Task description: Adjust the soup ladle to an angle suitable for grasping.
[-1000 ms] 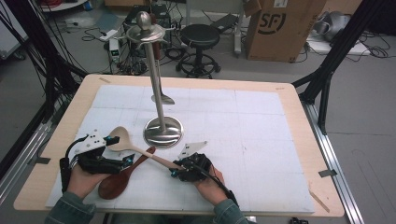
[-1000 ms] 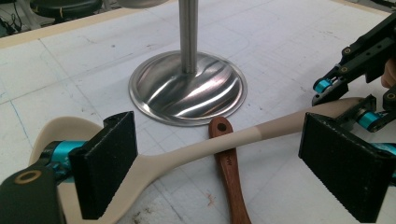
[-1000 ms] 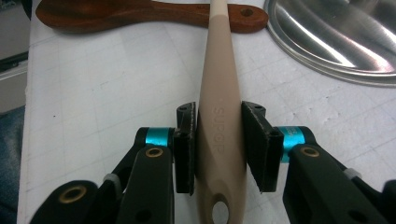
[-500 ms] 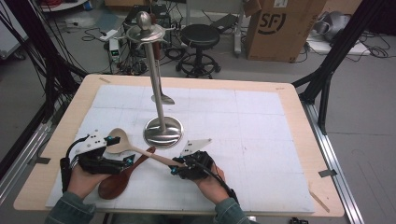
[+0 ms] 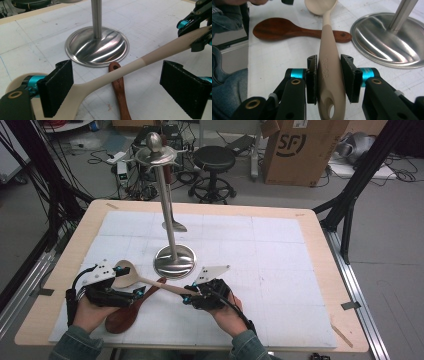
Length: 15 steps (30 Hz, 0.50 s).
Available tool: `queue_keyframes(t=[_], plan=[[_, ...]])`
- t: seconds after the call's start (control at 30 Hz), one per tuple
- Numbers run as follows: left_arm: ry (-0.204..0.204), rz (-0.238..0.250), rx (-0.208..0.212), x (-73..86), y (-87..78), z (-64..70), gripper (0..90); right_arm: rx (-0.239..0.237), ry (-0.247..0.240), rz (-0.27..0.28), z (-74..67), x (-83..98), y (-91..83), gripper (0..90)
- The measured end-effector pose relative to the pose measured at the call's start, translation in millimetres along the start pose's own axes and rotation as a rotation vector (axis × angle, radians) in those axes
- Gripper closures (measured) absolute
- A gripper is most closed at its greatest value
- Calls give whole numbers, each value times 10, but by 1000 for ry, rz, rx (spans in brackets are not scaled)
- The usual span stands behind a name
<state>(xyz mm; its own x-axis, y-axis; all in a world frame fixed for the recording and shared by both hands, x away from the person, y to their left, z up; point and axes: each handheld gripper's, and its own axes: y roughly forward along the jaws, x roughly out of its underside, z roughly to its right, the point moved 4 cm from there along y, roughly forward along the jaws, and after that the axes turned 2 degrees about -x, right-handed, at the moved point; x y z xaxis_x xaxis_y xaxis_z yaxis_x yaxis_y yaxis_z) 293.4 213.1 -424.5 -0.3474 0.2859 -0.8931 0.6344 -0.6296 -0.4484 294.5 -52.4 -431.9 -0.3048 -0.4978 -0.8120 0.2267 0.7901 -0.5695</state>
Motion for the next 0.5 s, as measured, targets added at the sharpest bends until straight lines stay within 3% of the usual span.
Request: queue_keyframes(t=[0.5], plan=[[14, -11, 14, 3, 33, 33, 123, -13, -13, 14, -60, -141, -115, 684]])
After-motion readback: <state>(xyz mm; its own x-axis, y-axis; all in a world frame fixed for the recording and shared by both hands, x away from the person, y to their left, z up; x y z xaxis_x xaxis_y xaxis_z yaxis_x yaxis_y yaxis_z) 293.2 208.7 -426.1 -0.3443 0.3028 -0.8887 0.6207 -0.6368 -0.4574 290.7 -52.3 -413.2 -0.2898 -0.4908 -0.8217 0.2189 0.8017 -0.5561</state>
